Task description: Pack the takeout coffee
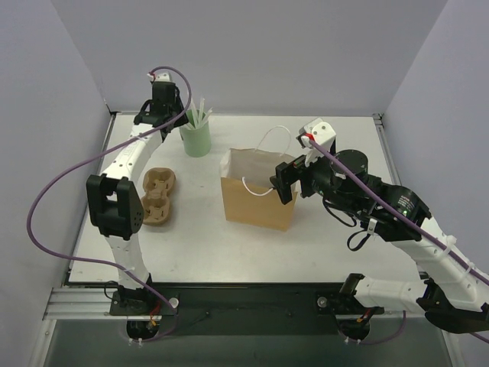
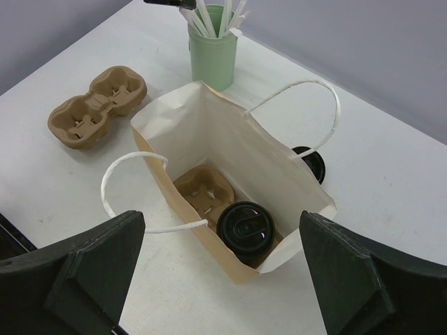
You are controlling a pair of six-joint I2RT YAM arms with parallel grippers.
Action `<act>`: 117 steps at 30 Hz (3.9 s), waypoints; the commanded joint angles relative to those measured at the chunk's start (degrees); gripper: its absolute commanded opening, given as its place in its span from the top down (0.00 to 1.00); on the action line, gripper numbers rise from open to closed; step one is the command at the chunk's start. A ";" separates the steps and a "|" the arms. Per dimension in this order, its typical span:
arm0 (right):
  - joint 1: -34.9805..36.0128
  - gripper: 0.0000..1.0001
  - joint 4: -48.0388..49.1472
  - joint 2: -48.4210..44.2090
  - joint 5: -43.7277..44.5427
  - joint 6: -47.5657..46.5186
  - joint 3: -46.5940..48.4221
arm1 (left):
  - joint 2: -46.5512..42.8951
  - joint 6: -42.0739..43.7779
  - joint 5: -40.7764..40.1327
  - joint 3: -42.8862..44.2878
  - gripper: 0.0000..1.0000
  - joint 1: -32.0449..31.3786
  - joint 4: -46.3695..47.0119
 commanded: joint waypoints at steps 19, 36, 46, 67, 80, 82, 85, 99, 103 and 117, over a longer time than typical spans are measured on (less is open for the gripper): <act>0.25 0.00 2.20 -2.02 1.39 -5.07 0.80 | -2.38 1.75 -3.96 3.15 0.96 -1.72 -2.97; 0.25 0.00 3.34 -6.85 -0.89 -2.96 -0.78 | -15.39 5.79 -1.96 12.73 1.00 -10.85 -12.56; 0.25 0.00 3.52 -10.63 3.67 -8.23 0.18 | -29.61 3.60 9.02 12.22 1.00 -16.48 -8.70; 0.16 0.00 3.17 -15.46 9.56 -10.44 -1.22 | -49.68 -11.79 32.15 -17.59 1.00 -16.40 -5.44; 0.16 0.00 -2.72 -17.23 12.64 0.72 -4.04 | -34.38 -3.09 26.53 -15.04 0.63 -16.22 -10.80; 0.16 0.00 -5.43 -16.35 13.96 3.18 -3.77 | -33.59 -0.64 27.76 -14.17 0.46 -16.05 -10.89; 0.16 0.00 -7.99 -14.59 14.58 9.15 -3.51 | -33.50 1.13 27.06 -11.44 0.24 -15.70 -11.76; 0.08 0.00 -11.07 -3.79 15.90 25.51 2.90 | -53.00 2.98 33.04 -26.89 0.03 -15.61 6.41; 0.08 0.00 -10.99 -1.41 14.67 25.69 5.45 | -56.17 2.63 34.71 -31.03 0.03 -15.61 8.89; -0.01 0.00 -10.90 1.50 16.07 29.03 5.02 | -59.87 4.21 36.12 -34.81 0.03 -15.69 7.75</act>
